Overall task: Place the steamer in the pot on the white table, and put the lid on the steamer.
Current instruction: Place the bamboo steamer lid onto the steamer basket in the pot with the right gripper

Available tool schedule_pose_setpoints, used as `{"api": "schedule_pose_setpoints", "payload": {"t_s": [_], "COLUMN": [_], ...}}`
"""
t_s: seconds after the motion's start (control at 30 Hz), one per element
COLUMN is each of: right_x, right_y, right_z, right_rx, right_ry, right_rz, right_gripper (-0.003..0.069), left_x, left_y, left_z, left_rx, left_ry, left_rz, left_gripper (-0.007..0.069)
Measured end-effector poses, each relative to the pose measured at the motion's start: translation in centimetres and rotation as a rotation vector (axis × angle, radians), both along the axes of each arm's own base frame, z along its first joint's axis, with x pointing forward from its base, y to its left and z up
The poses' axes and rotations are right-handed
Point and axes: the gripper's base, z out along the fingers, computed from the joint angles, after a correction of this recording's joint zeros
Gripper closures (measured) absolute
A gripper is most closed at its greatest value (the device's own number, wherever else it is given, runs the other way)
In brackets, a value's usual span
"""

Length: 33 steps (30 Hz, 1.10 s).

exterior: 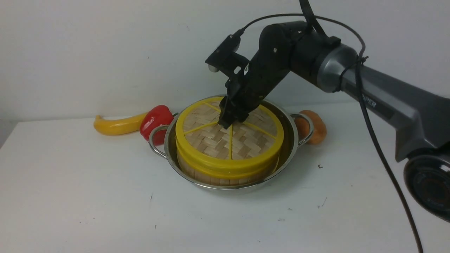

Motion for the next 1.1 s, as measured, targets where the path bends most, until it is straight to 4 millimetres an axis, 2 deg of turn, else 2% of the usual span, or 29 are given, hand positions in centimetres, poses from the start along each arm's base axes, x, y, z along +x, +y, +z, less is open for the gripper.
{"api": "schedule_pose_setpoints", "payload": {"t_s": [0.27, 0.5, 0.7, 0.8, 0.97, 1.0, 1.1], "right_x": [-0.3, -0.9, -1.0, -1.1, -1.0, -0.9, -0.7], "right_y": [0.1, 0.3, 0.4, 0.6, 0.5, 0.5, 0.3], "right_z": [0.1, 0.2, 0.2, 0.2, 0.3, 0.3, 0.8], "right_rx": [0.011, -0.018, -0.028, -0.044, -0.068, -0.069, -0.079], "right_ry": [0.029, 0.053, 0.05, 0.041, 0.011, 0.009, -0.037], "right_rz": [0.005, 0.019, 0.014, 0.02, 0.027, 0.027, 0.024], "right_gripper": [0.0417, 0.0449, 0.0439, 0.0412, 0.0276, 0.0269, 0.0139], "left_x": [0.0, 0.0, 0.0, 0.0, 0.0, 0.0, 0.0], "left_y": [0.0, 0.0, 0.0, 0.0, 0.0, 0.0, 0.0], "left_z": [0.0, 0.0, 0.0, 0.0, 0.0, 0.0, 0.0], "left_rx": [0.0, 0.0, 0.0, 0.0, 0.0, 0.0, 0.0], "left_ry": [0.0, 0.0, 0.0, 0.0, 0.0, 0.0, 0.0], "left_rz": [0.0, 0.0, 0.0, 0.0, 0.0, 0.0, 0.0], "left_gripper": [0.0384, 0.0384, 0.0384, 0.0384, 0.0384, 0.0384, 0.0384]}}
